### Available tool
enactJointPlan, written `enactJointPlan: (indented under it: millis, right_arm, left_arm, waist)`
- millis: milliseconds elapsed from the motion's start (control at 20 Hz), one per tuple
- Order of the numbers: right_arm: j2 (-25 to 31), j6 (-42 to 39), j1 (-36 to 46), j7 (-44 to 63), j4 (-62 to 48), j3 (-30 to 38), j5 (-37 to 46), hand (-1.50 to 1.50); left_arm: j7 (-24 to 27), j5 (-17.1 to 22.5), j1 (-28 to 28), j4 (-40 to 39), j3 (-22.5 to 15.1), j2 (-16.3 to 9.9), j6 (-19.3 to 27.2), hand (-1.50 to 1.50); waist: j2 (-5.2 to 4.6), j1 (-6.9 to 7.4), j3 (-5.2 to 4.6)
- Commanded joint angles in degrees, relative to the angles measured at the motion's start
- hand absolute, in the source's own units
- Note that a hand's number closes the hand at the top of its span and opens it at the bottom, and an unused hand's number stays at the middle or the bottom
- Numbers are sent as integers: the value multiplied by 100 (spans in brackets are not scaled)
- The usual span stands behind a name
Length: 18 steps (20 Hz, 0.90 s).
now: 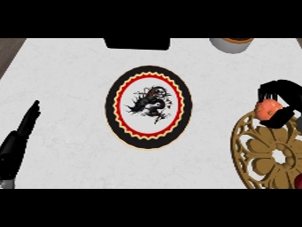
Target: Pick the squash from the placemat and place it in the plate
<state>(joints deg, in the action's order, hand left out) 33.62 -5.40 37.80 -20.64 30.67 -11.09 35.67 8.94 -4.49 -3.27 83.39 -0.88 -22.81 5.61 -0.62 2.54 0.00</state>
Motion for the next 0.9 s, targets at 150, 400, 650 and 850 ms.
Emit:
enactJointPlan:
  millis: [150,400,650,850]
  right_arm:
    - [-157,1352,799,373,-326,362,267,150]
    - [-146,2051,762,-47,346,729,-2,150]
    - [-243,1085,632,-530,1865,798,-683,150]
    - [-541,594,316,-241,2822,633,-921,150]
  left_arm:
    - [72,-18,-177,51,79,53,-1,0]
    - [-143,-77,-81,53,116,89,55,0]
    - [-117,-110,-414,153,193,143,171,0]
    - [-59,-243,-224,-3,154,264,239,0]
  waist:
    - [25,-73,8]
    - [59,-209,4]
    - [158,-396,-6]
    - [113,-357,-5]
